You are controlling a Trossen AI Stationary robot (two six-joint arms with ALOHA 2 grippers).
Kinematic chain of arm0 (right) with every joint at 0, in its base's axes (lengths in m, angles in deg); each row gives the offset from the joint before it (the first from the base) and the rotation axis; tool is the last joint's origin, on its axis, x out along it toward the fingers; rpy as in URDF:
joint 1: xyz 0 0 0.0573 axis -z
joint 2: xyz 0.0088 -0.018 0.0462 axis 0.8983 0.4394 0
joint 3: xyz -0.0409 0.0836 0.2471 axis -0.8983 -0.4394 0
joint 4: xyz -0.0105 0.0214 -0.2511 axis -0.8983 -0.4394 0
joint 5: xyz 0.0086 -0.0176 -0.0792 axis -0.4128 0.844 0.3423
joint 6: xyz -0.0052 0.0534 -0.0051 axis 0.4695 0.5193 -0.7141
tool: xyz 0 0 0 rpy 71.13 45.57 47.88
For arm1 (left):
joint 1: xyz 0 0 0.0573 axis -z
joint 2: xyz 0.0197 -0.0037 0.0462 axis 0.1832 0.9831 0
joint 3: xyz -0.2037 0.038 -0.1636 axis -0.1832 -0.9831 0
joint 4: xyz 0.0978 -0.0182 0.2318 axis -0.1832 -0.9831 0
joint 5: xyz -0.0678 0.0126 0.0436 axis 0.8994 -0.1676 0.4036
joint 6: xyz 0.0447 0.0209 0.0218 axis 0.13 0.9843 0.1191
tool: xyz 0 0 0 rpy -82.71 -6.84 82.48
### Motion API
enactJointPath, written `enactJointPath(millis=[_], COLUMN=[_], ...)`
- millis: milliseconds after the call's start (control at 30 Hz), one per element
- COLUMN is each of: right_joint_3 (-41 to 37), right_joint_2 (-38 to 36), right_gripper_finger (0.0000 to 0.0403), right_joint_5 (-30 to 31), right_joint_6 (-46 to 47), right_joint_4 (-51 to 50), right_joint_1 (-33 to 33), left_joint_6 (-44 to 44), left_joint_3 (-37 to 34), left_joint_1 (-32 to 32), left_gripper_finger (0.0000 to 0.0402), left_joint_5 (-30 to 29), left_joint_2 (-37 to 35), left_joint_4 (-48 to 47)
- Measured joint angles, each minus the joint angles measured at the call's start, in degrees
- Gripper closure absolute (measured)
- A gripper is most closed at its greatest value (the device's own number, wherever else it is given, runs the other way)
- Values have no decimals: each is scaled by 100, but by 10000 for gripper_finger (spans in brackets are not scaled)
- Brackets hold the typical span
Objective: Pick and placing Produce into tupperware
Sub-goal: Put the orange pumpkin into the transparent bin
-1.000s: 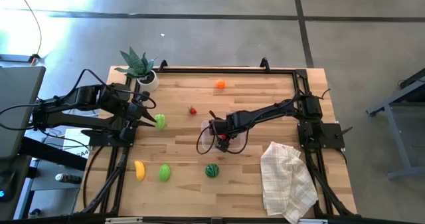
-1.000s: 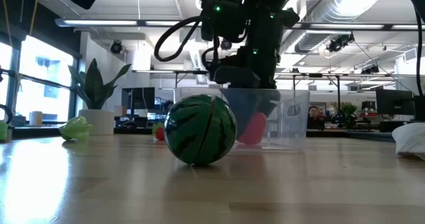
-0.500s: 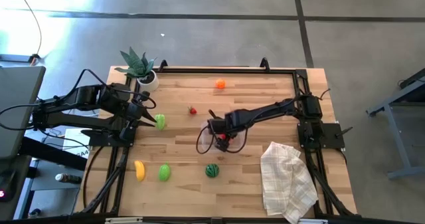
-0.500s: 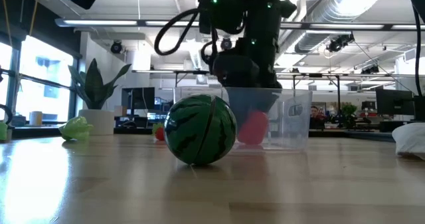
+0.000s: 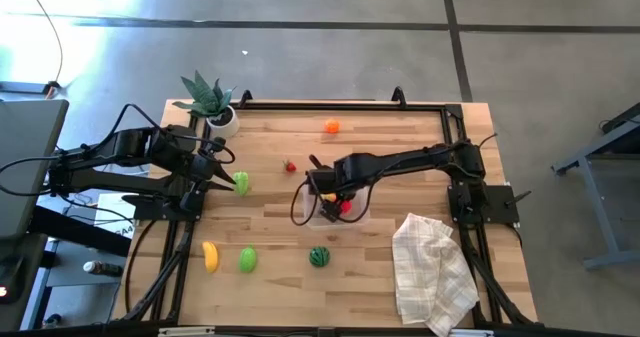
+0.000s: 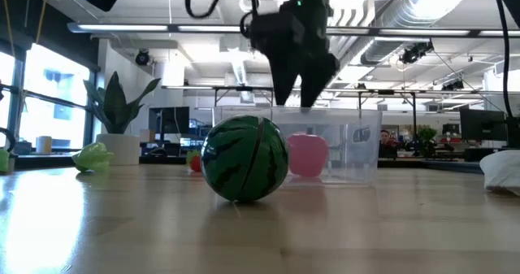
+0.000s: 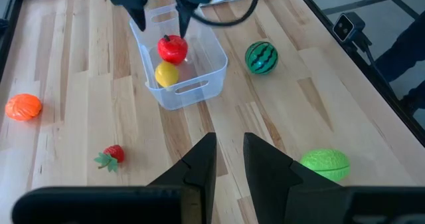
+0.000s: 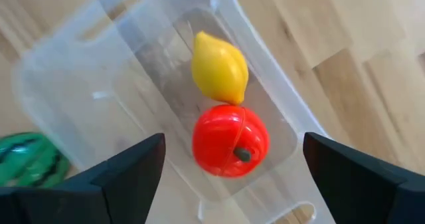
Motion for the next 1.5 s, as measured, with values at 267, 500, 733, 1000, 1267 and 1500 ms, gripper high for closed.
enactJointPath(millis=[267,500,733,1000,1267,1500], right_joint_3=[1283,1968,1847,1158,86,-503], right_joint_2=[-2,-13,-15,-15,-7,-10], right_gripper_finger=[54,54,54,54,54,54], right_joint_5=[486,1356,1741,8,-2020,-2038], right_joint_6=[-13,-337,-1150,-2627,-2175,-1119], right_joint_4=[-934,-1423,-1540,-537,711,2289], right_joint_1=[-11,78,866,2622,3739,3757], left_joint_6=[1,0,0,1,0,0], left_joint_3=[0,0,0,0,0,0], left_joint_1=[0,-1,-1,-2,0,-1], left_gripper_finger=[334,334,334,334,334,334], left_joint_5=[-2,-1,0,0,0,-1], left_joint_2=[1,0,1,0,1,0], left_joint_4=[0,-2,-1,-2,0,-1])
